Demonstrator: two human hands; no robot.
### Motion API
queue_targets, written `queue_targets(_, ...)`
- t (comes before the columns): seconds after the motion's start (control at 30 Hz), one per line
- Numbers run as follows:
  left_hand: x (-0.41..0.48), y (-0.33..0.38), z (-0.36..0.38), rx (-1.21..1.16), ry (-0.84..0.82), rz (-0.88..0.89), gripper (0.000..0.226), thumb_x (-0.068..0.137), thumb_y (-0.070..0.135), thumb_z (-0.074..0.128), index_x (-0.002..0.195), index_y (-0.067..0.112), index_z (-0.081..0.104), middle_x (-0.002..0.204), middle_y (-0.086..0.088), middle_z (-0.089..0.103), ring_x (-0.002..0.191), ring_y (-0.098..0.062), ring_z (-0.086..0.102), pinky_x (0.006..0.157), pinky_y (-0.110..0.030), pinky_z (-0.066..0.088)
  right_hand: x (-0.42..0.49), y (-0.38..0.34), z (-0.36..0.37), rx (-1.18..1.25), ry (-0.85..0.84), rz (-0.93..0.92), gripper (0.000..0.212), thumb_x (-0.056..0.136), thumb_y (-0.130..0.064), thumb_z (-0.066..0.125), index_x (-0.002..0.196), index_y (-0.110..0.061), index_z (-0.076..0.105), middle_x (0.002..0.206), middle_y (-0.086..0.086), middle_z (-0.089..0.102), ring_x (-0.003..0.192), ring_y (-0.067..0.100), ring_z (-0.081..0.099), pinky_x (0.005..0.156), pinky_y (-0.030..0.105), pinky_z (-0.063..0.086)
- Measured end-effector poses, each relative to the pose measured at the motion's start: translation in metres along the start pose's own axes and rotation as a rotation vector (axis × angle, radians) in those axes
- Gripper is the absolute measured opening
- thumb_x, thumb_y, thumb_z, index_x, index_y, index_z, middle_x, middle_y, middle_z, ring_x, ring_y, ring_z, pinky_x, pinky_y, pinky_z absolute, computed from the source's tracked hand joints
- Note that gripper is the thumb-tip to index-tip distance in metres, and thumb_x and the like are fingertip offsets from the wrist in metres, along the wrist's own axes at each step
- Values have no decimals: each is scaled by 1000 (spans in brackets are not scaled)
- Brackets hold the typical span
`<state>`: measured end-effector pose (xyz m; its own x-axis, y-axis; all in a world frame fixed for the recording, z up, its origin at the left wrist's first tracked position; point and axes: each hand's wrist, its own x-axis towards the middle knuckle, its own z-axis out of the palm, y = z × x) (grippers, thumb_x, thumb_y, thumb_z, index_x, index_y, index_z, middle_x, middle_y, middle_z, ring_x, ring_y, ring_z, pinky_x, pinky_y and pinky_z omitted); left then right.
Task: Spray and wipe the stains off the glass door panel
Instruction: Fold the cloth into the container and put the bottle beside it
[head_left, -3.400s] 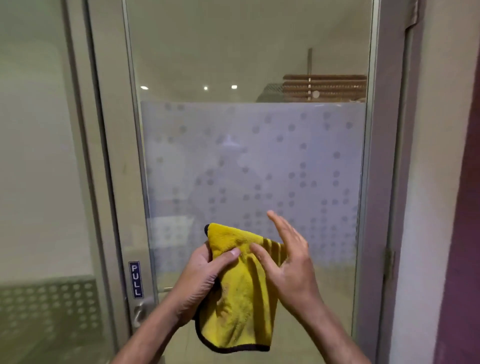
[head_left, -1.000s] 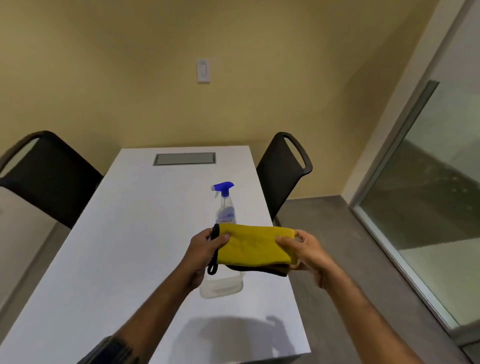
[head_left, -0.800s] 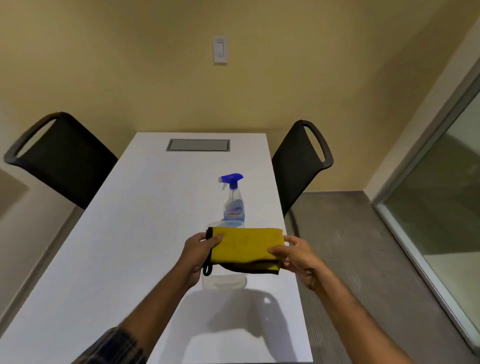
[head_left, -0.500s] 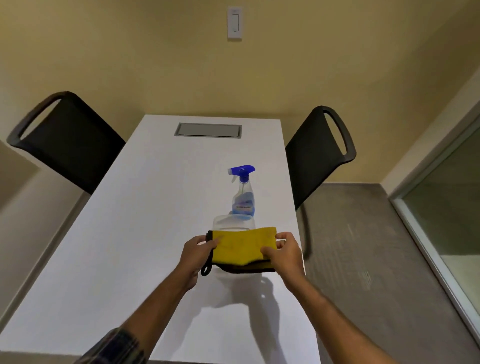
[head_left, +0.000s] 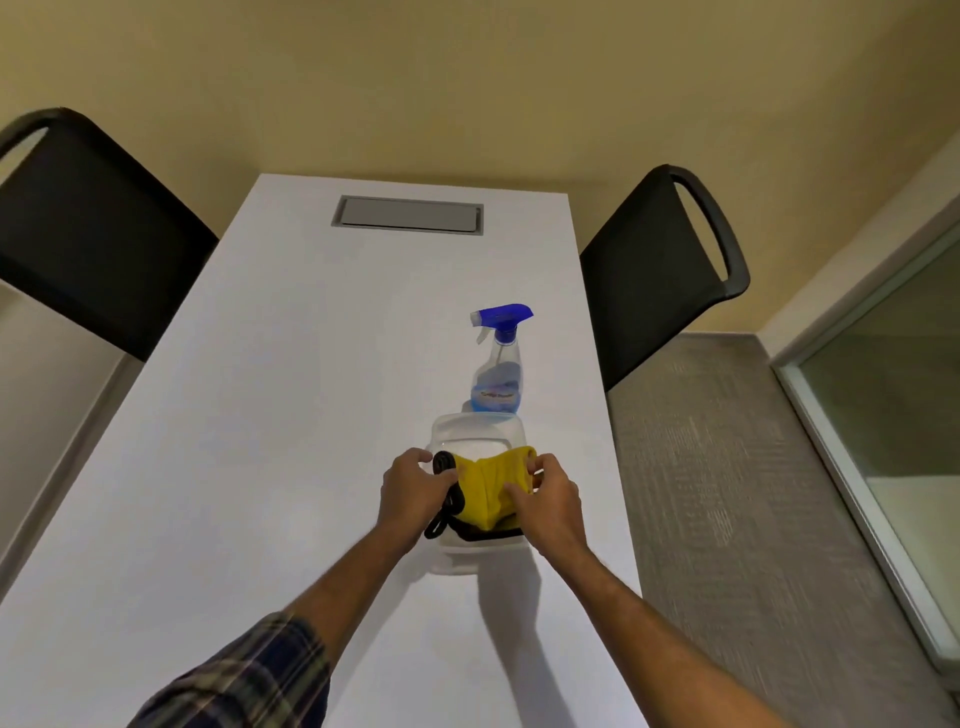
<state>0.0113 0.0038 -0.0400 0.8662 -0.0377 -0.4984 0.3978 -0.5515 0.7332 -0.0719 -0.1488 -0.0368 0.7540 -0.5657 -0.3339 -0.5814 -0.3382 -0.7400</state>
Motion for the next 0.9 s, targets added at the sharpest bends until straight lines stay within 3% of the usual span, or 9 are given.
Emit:
queue_targets(0.1,8,-4,8,38,6,6,57,80,31,83,128,12,60,128,-15,66,103,-35,70,89,-51,62,8,7,6,-52,-18,10,28,94,-25,68,116,-13,56,106,7,66,92,25,63,70,29,49)
queue_targets(0.33,16,-2,20,110,-39,-18,55,88,27,76,133,5,55,124,-17,64,105,-37,70,89,-51,62,23,15,18,-280,-73,-29,25,96,-35,61,108,-14,55,106,8,69,96,29,65,77,36,51)
queue_targets(0.63,29,0,22,254,-129,-93,33,90,31,68,107,3,63,104,-16,70,90,-32,73,81,-45,65,32,22,25,-511,-89,-150,27,99,-36,56,107,-12,67,106,8,72,99,25,64,83,37,56)
queue_targets(0.7,30,1,22,333,-120,-55,33,90,33,68,105,3,65,101,-15,72,86,-29,72,77,-40,64,34,23,25,-549,-92,-160,30,100,-38,56,109,-12,69,107,8,72,102,24,62,83,36,56)
queue_targets(0.8,29,5,21,471,-79,51,34,94,33,65,107,2,66,93,-8,68,81,-21,63,66,-29,49,35,21,23,-604,-60,-176,29,101,-37,55,110,-12,68,110,7,68,105,23,60,84,34,53)
queue_targets(0.9,27,13,16,492,-30,135,33,97,35,63,110,5,69,101,-8,71,87,-21,65,75,-28,49,36,17,18,-587,43,-218,27,101,-37,55,110,-15,65,110,5,66,103,21,58,81,32,51)
